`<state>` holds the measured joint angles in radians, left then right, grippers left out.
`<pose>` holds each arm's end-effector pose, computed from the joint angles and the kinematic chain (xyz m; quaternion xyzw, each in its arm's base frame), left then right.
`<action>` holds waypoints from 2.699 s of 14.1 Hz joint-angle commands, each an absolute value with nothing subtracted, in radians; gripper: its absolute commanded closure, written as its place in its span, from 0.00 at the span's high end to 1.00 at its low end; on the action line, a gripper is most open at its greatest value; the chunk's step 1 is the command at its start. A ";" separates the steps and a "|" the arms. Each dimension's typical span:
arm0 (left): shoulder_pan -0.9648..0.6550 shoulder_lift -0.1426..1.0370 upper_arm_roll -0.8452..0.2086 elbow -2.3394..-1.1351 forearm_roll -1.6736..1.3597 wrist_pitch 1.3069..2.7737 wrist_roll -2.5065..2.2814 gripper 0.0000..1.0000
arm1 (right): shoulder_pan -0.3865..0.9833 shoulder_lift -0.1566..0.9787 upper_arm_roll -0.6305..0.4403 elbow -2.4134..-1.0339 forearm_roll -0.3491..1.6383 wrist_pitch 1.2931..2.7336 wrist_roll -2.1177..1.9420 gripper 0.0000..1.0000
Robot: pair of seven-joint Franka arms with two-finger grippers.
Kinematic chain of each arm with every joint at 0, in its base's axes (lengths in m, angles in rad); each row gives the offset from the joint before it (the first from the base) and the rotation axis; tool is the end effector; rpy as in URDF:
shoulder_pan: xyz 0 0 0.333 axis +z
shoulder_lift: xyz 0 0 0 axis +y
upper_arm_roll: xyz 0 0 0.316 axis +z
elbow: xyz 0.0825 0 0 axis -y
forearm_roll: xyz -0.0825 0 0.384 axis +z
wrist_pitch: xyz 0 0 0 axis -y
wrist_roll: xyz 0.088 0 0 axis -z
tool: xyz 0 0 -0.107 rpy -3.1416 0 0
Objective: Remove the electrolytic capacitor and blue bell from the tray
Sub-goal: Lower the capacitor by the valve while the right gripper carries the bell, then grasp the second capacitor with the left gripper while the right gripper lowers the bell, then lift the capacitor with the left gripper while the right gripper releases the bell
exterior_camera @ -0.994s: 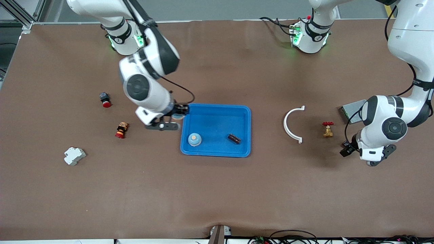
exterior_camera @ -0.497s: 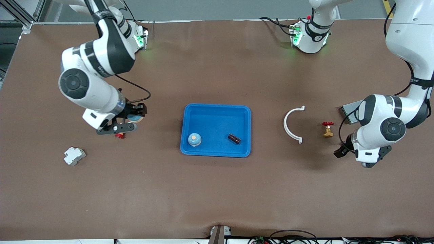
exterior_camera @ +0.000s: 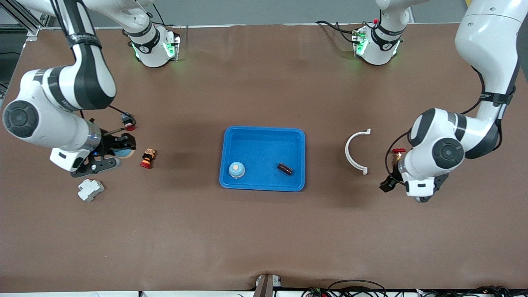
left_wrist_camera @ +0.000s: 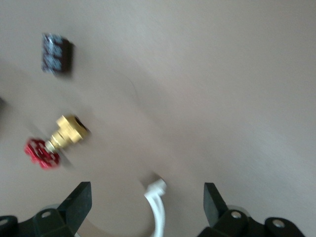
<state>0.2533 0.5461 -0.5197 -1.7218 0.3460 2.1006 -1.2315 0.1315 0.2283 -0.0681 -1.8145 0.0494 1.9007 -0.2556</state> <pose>0.6442 -0.1246 0.2956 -0.9147 -0.4019 0.0204 0.0370 0.6018 0.0439 0.4030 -0.9862 -0.1492 0.0689 0.0217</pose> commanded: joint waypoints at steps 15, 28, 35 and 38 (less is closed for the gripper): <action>-0.175 0.725 -0.499 -1.503 0.337 2.190 -1.790 1.00 | -0.063 0.497 -0.046 -1.947 0.028 2.252 -0.543 0.03; -0.485 0.859 -0.268 -1.453 0.342 2.338 -1.821 0.64 | -0.066 0.558 -0.046 -1.937 0.028 2.295 -0.543 0.08; -0.492 0.841 -0.267 -1.454 0.345 2.330 -1.813 0.00 | -0.072 0.565 -0.046 -1.927 0.031 2.287 -0.540 1.00; -0.469 0.773 -0.268 -1.453 0.336 2.286 -1.815 0.00 | -0.081 0.552 -0.044 -1.915 0.034 2.270 -0.538 1.00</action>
<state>-0.4733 0.8377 -0.2766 -1.4462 0.3453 2.3329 -1.8142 -0.0542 0.5554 -0.0635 -1.9411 0.0408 2.2944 -0.5371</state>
